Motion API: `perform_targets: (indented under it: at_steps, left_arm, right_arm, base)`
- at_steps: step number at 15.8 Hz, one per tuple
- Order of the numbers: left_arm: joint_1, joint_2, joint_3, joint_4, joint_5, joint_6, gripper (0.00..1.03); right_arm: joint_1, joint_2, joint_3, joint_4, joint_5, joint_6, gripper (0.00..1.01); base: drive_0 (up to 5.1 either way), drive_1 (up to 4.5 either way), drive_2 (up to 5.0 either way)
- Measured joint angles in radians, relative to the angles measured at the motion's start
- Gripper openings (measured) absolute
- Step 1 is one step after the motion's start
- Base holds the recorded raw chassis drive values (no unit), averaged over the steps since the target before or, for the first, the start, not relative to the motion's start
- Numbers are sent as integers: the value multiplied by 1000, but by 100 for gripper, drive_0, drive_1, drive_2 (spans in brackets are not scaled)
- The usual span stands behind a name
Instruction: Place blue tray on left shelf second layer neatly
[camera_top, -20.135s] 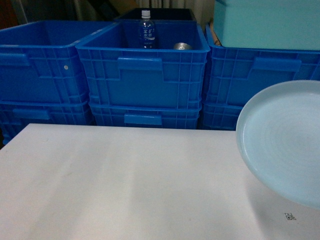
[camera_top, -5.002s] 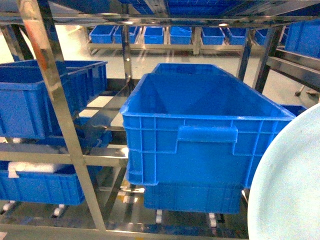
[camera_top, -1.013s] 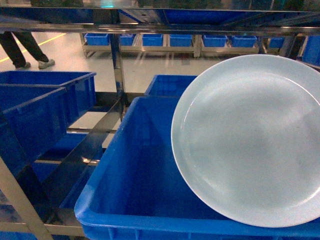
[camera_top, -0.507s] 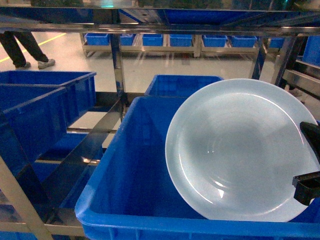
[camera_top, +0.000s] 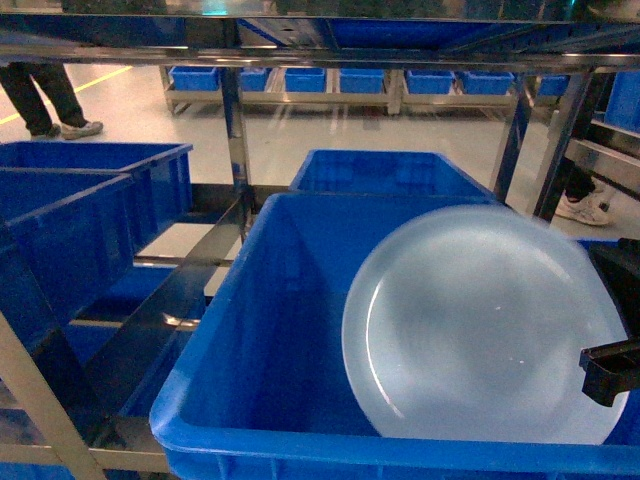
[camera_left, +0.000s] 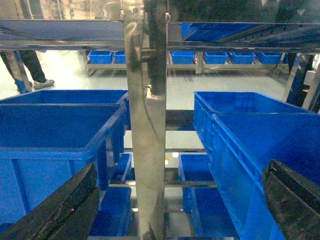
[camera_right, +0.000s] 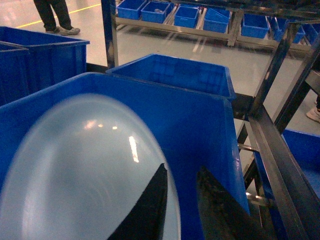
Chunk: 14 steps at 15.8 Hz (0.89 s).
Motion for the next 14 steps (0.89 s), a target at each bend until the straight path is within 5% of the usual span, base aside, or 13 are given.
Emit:
perform_targets:
  at_steps: [7,14]
  left_arm:
    - [0,0,0,0,0,0,98]
    - [0,0,0,0,0,0,98]
  right_arm:
    - [-23,-194,-61,-105,-22,-1,99]
    - [-110,-728,-216,-485,-90,-14,98]
  base:
    - [0,0,0]
    - [0,0,0]
